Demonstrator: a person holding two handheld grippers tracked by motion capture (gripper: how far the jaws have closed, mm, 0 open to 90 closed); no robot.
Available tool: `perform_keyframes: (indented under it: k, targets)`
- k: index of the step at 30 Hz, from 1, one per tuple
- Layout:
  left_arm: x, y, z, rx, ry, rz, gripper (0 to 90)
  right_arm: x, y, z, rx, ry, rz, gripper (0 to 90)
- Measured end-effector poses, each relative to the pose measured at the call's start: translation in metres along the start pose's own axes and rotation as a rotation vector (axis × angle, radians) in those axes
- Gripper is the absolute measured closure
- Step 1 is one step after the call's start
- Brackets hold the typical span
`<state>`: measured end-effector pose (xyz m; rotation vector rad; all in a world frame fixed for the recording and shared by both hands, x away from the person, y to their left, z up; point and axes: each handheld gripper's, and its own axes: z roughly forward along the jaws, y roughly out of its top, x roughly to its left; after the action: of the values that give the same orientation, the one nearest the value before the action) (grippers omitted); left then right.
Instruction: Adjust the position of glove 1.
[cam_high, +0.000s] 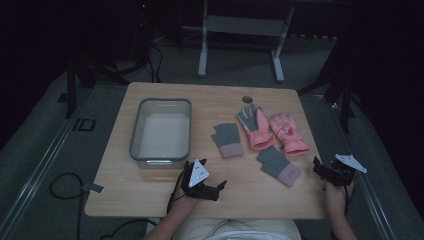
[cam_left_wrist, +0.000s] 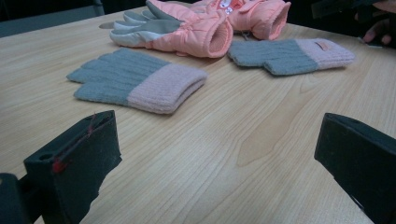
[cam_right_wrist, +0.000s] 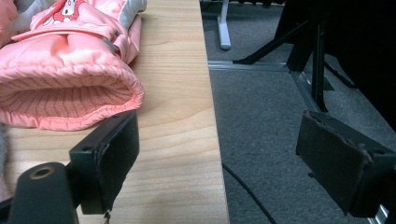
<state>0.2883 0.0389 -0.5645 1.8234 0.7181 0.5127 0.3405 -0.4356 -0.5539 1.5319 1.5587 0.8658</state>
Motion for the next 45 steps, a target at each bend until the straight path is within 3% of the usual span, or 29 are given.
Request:
perform_keyframes:
  k: [6,11,15,19,26,31,41,45]
  targets:
    - [0.0,0.0,0.0,-0.001,0.0,0.005,0.0,-0.002,0.0,-0.001,0.002,0.004,0.025,13.3]
    - [0.0,0.0,0.0,0.002,-0.001,0.001,0.0,-0.004,0.0,-0.001,-0.001,0.003,0.013,13.3]
    - [-0.001,0.0,0.0,0.001,0.0,0.007,0.0,-0.009,0.001,0.002,0.017,0.021,0.046,13.3]
    - [-0.001,0.0,0.0,0.006,0.004,0.012,0.0,-0.009,0.004,0.004,0.025,0.008,0.034,13.3]
    - [-0.001,0.0,0.001,0.007,0.003,0.01,0.0,-0.009,0.011,0.005,0.058,0.035,0.047,13.2]
    - [-0.002,0.0,0.0,0.006,0.007,0.022,0.0,-0.006,0.024,-0.001,0.053,0.018,0.032,13.0]
    - [-0.002,0.0,0.0,0.005,0.006,0.024,0.0,0.006,0.053,-0.005,0.037,0.063,0.051,12.0]
    - [-0.002,0.0,0.0,0.005,0.004,0.02,0.0,0.016,0.066,-0.006,0.024,0.072,0.013,12.0]
